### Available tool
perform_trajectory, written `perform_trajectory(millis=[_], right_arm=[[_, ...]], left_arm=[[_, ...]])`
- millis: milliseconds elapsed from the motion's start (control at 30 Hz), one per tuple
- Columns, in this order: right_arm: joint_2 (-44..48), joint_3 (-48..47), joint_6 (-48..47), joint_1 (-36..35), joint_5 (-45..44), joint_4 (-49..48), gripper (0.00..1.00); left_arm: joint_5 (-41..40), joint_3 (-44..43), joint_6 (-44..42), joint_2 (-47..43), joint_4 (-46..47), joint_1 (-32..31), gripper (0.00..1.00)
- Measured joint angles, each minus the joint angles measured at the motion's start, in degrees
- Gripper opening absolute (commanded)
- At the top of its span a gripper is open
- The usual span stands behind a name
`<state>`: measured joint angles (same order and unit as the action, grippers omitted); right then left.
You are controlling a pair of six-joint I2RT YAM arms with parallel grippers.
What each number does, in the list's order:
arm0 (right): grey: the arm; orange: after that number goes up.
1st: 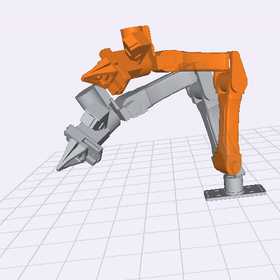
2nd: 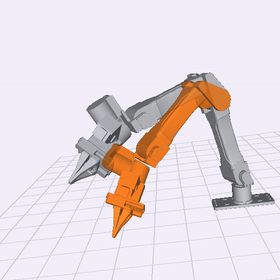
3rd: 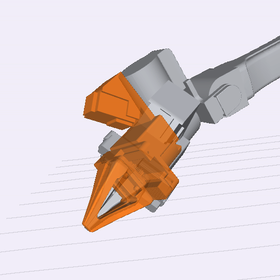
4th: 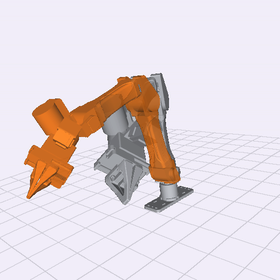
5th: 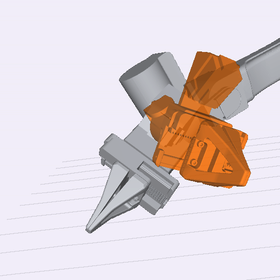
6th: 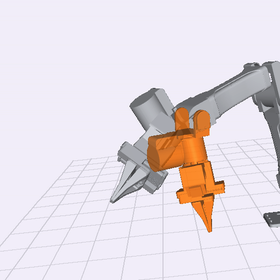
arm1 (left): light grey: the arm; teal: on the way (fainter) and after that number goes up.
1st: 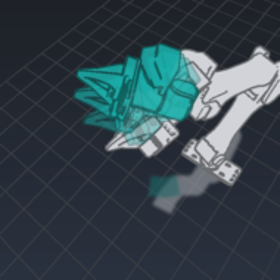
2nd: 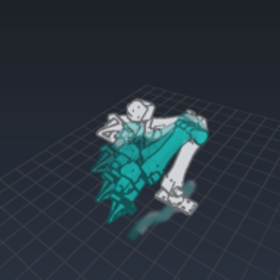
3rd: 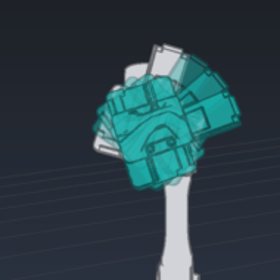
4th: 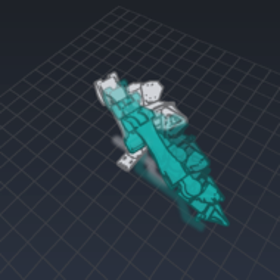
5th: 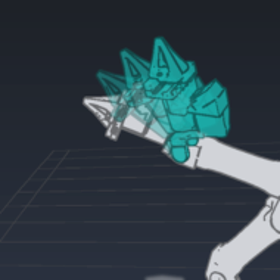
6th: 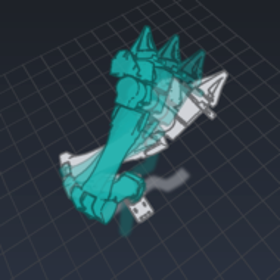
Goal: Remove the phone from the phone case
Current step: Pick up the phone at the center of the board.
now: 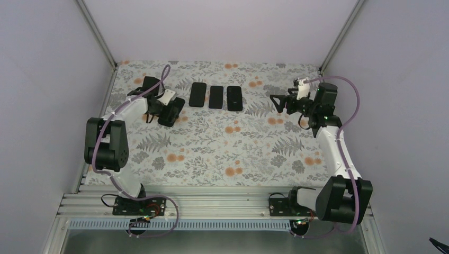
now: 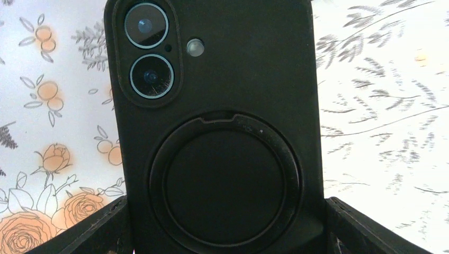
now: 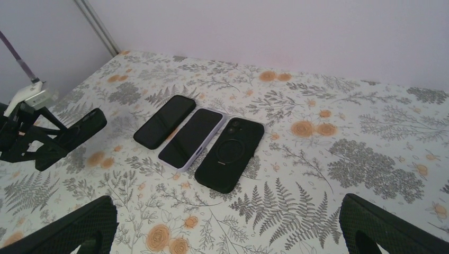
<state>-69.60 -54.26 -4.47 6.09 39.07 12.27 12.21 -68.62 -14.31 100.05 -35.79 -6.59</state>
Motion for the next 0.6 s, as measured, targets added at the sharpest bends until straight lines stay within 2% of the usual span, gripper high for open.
perform_trajectory(millis=[267, 600], right_arm=[[-0.2, -0.2, -3.3, 0.0, 4.7, -0.3, 0.99], [3.7, -4.2, -17.0, -0.5, 10.7, 4.4, 0.99]], left_arm=[[10.3, -0.3, -3.5, -4.4, -2.2, -0.1, 0.54], [28.5, -3.1, -7.2, -11.9, -8.1, -4.0, 0.53]])
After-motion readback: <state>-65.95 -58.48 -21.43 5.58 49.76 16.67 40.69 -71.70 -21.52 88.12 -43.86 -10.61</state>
